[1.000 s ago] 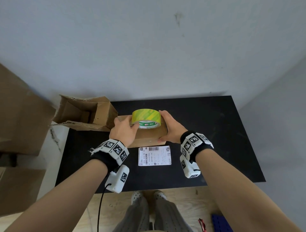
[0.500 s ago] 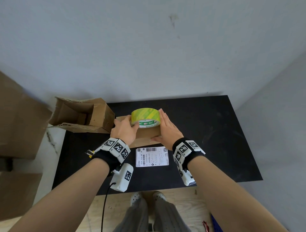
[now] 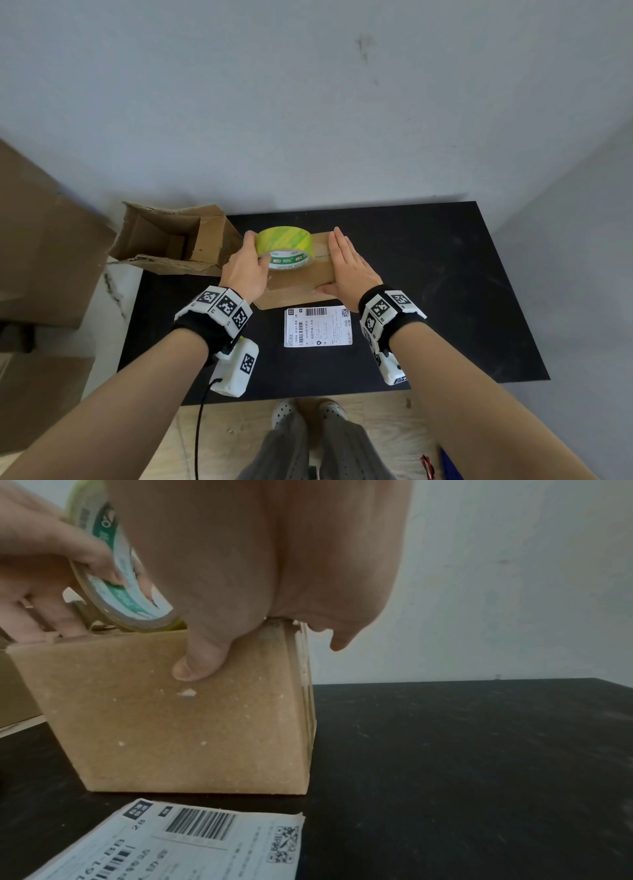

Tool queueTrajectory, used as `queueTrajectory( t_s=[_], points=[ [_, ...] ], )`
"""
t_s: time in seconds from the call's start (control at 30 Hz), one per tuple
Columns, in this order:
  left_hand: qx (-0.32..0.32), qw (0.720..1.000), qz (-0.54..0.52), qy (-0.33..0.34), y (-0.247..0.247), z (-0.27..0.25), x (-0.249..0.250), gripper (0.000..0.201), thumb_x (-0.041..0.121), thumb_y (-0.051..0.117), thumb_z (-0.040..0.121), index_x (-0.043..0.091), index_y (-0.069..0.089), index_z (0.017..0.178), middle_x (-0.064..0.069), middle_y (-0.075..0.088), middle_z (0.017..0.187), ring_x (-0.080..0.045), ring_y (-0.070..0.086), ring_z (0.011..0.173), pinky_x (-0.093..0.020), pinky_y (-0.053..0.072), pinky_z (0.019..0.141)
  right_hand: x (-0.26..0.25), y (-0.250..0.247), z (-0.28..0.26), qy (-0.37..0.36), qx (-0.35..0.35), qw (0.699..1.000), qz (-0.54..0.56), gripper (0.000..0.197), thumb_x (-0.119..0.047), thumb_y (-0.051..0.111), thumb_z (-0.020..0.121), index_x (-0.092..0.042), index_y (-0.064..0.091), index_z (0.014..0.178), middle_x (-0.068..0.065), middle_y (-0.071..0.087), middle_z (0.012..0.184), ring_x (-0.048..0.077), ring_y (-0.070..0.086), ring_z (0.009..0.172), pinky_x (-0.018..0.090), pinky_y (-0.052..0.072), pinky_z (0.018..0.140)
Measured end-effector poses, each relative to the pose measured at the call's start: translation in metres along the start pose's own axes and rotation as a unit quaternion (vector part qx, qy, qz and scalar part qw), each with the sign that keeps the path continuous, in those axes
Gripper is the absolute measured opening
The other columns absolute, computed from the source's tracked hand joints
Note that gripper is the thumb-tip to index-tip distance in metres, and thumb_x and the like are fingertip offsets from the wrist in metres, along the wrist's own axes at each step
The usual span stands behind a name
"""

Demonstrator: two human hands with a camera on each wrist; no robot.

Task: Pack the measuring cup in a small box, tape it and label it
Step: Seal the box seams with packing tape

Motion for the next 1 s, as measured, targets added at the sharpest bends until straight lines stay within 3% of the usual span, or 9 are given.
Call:
queueTrajectory(
  t_s=[0.17,0.33,0.53,0.77,0.87,0.93,1.0],
  points=[
    [0.006,0.999,-0.039,0.003,-0.001,-0.004,-0.004,0.022,0.022,0.046,0.094,0.018,0.042,0.116,-0.011,0.063,0.1,-0.035,0.059,0.093,-0.041,0.045,0.08,-0.003,-0.001,0.0,0.007,0.02,0.999,-0.037,0.11,-0.049,0.067,0.078,-0.011,-0.008,0.15,0.0,-0.013,0.159,0.015,-0.009,0.146,0.034,0.002,0.12],
    [-0.009,0.998,-0.047,0.046,0.004,-0.003,0.006,0.021,0.024,0.05,0.093,0.02,0.044,0.113,-0.006,0.064,0.098,-0.029,0.06,0.091,-0.039,0.047,0.077,-0.004,-0.013,0.012,-0.035,0.022,0.998,-0.037,0.123,-0.047,0.078,0.066,-0.011,-0.004,0.15,0.001,-0.001,0.159,0.015,-0.006,0.146,0.034,-0.004,0.118],
    [-0.022,0.997,-0.002,0.07,0.012,0.002,0.019,0.024,0.024,0.045,0.096,0.016,0.038,0.118,-0.009,0.06,0.104,-0.033,0.058,0.096,-0.034,0.039,0.074,0.009,-0.02,0.015,-0.034,0.02,0.998,-0.043,0.127,-0.053,0.079,0.062,-0.013,-0.002,0.15,0.002,0.012,0.157,0.017,0.003,0.146,0.034,-0.002,0.119],
    [-0.037,0.997,0.026,0.069,0.009,0.01,0.015,0.025,0.02,0.041,0.097,0.012,0.033,0.119,-0.018,0.061,0.101,-0.04,0.059,0.093,-0.041,0.044,0.074,0.009,-0.019,0.017,-0.038,0.014,0.997,-0.06,0.123,-0.054,0.077,0.064,-0.01,0.001,0.15,0.005,0.011,0.157,0.02,0.002,0.146,0.035,-0.003,0.118],
    [-0.046,0.996,0.017,0.078,0.004,0.012,0.016,0.025,0.016,0.048,0.094,0.009,0.039,0.116,-0.015,0.059,0.107,-0.036,0.057,0.101,-0.042,0.046,0.082,0.009,-0.017,0.016,-0.039,0.01,0.997,-0.07,0.121,-0.054,0.076,0.066,-0.009,0.001,0.15,0.006,0.009,0.157,0.02,0.001,0.146,0.036,-0.003,0.119],
    [-0.017,0.99,0.019,0.139,-0.001,0.017,0.02,0.033,0.008,0.059,0.085,0.004,0.049,0.116,-0.015,0.055,0.124,-0.031,0.048,0.12,-0.039,0.039,0.099,0.011,-0.016,0.015,-0.041,0.016,0.996,-0.08,0.12,-0.055,0.074,0.067,-0.009,0.001,0.15,0.006,0.009,0.157,0.02,0.002,0.146,0.036,-0.003,0.119],
    [-0.018,0.982,-0.007,0.186,-0.008,0.022,0.026,0.037,0.003,0.067,0.078,0.004,0.058,0.113,-0.013,0.056,0.127,-0.027,0.048,0.123,-0.032,0.036,0.101,0.011,-0.015,0.014,-0.043,0.022,0.994,-0.099,0.12,-0.054,0.075,0.067,-0.008,0.001,0.15,0.007,0.011,0.157,0.021,0.003,0.146,0.036,-0.002,0.119]
  ],
)
Point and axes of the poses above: each hand's wrist, its own z-axis towards the middle knuckle, its own y-axis out of the palm, x = y × z, the point moved 2 cm from there along z, towards the middle knuckle
